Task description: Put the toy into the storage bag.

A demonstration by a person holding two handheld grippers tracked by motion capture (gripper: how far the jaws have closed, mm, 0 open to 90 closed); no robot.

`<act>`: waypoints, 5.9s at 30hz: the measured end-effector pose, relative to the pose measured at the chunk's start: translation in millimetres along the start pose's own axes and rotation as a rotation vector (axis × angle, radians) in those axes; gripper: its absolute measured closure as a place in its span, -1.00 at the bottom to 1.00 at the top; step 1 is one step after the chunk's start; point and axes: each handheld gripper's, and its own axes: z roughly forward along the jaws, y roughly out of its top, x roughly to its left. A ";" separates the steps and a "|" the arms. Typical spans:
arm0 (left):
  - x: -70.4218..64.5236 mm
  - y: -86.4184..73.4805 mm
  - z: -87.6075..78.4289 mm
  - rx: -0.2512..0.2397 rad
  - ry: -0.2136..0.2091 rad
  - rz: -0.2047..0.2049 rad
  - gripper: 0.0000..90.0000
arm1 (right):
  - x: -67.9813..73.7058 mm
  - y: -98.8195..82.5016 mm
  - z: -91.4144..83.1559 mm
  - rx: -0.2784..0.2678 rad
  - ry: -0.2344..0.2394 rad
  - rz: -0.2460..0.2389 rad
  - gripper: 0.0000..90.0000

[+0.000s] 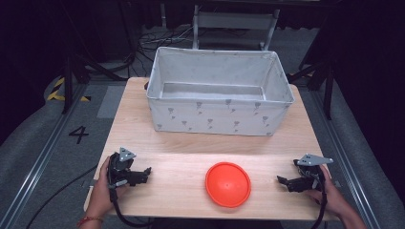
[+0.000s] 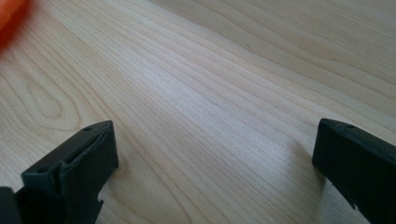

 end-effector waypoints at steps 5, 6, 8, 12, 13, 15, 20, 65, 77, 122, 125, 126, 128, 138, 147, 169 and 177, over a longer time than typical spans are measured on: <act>2.0 0.3 0.0 0.002 -0.013 0.018 -1.00 | -0.5 0.2 0.1 0.000 0.010 -0.011 -0.99; 1.7 -0.2 -0.3 0.002 -0.013 0.015 -1.00 | -0.8 0.6 0.1 0.003 0.013 -0.015 -0.99; 1.4 -1.3 -1.6 0.002 -0.010 0.021 -0.99 | -0.8 2.0 -0.3 0.019 0.016 -0.018 -0.99; 0.7 -4.2 -3.9 -0.002 -0.021 0.032 -0.99 | 1.8 3.1 -4.1 0.031 0.032 -0.037 -0.79; 1.0 -4.4 -4.3 0.000 -0.024 0.040 -0.99 | 3.1 4.0 -5.4 0.029 0.039 -0.044 -0.60; 1.3 -4.6 -4.4 0.000 -0.029 0.044 -0.99 | 8.1 7.5 -7.2 0.023 0.066 -0.062 -0.58; 2.1 -4.5 -4.1 0.000 -0.038 0.050 -0.99 | 25.4 24.0 -10.9 -0.024 0.133 -0.080 -0.56; 2.5 -4.3 -3.9 0.001 -0.042 0.054 -0.99 | 118.6 81.8 63.6 0.072 0.334 -0.272 -0.44; 2.4 -4.2 -3.9 0.001 -0.041 0.053 -0.99 | 101.2 101.4 67.6 0.115 0.411 -0.195 0.53; 2.5 -4.2 -3.9 0.001 -0.042 0.054 -0.99 | 75.4 174.7 -95.7 -0.039 0.202 -0.501 0.83; 2.6 -4.1 -3.9 0.002 -0.042 0.054 -0.99 | 70.4 176.2 -103.1 -0.050 0.192 -0.493 0.83; 2.5 -4.1 -3.9 0.001 -0.042 0.053 -0.99 | 68.9 176.8 -105.2 -0.053 0.189 -0.493 0.83; 2.6 -4.1 -3.9 0.001 -0.042 0.054 -0.99 | 67.4 177.5 -107.4 -0.055 0.186 -0.490 0.83; 2.5 -4.1 -3.9 0.001 -0.042 0.054 -0.99 | 52.7 185.9 -123.4 -0.047 0.167 -0.477 0.83; 2.8 -4.1 -4.0 0.003 -0.044 0.057 -0.99 | 41.1 197.5 -139.1 -0.056 0.148 -0.481 0.83; 2.7 -4.2 -4.0 0.001 -0.044 0.056 -0.99 | 34.1 245.6 -153.4 0.001 0.171 -0.527 0.83; 2.4 -4.5 -4.2 -0.001 -0.044 0.054 -0.98 | 32.6 275.0 -163.8 -0.047 0.119 -0.524 0.83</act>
